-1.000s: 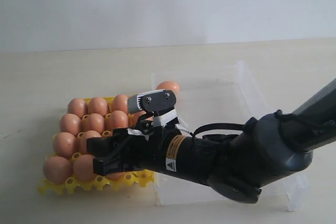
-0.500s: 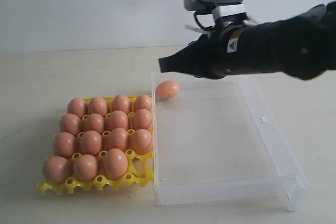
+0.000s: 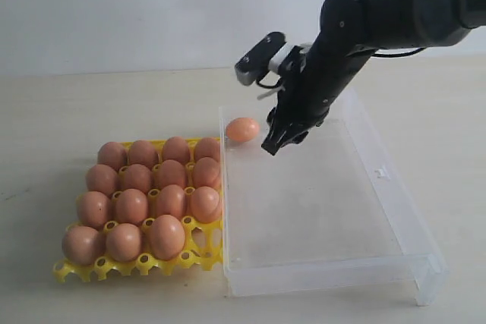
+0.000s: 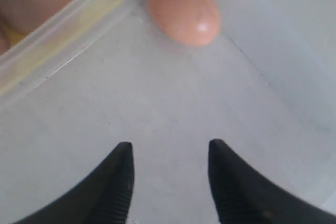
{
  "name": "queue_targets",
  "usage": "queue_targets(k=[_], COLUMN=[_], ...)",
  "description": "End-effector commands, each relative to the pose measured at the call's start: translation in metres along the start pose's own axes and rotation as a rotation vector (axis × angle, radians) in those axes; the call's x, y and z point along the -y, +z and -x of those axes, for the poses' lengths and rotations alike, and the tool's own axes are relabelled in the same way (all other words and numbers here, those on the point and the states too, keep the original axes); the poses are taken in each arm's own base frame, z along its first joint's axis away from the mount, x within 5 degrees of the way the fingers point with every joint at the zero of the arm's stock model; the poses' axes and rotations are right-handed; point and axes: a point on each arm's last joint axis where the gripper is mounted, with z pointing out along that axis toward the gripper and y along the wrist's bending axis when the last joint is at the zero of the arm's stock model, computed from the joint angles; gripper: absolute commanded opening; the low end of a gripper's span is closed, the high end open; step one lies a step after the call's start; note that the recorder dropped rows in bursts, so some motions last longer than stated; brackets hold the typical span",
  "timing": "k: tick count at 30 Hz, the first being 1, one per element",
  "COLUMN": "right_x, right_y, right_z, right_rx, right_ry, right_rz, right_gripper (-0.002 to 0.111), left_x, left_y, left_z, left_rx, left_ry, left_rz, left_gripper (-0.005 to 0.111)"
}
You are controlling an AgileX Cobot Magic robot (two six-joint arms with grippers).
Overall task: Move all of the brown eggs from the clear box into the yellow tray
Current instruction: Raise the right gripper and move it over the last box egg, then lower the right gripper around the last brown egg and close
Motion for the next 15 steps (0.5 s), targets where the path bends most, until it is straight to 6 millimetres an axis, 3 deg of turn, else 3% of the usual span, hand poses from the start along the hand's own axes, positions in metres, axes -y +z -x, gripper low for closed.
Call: queue_targets(k=[1, 9, 15], right_x=[0.0, 0.004, -0.004], right_y=[0.007, 0.023, 0.031], right_z=[0.015, 0.018, 0.018], right_rx=[0.116, 0.157, 0.194], right_ry=[-0.347, -0.67, -0.74], right_rz=[-0.043, -0.12, -0.049], right_gripper=[0.059, 0.057, 0.055], left_x=[0.0, 0.0, 0.0], left_y=[-0.001, -0.001, -0.001], left_z=[0.003, 0.003, 0.003], left_rx=[0.019, 0.019, 0.019], left_ry=[-0.008, -0.006, -0.006], left_rz=[-0.001, -0.001, -0.001], left_gripper=[0.0, 0.0, 0.0])
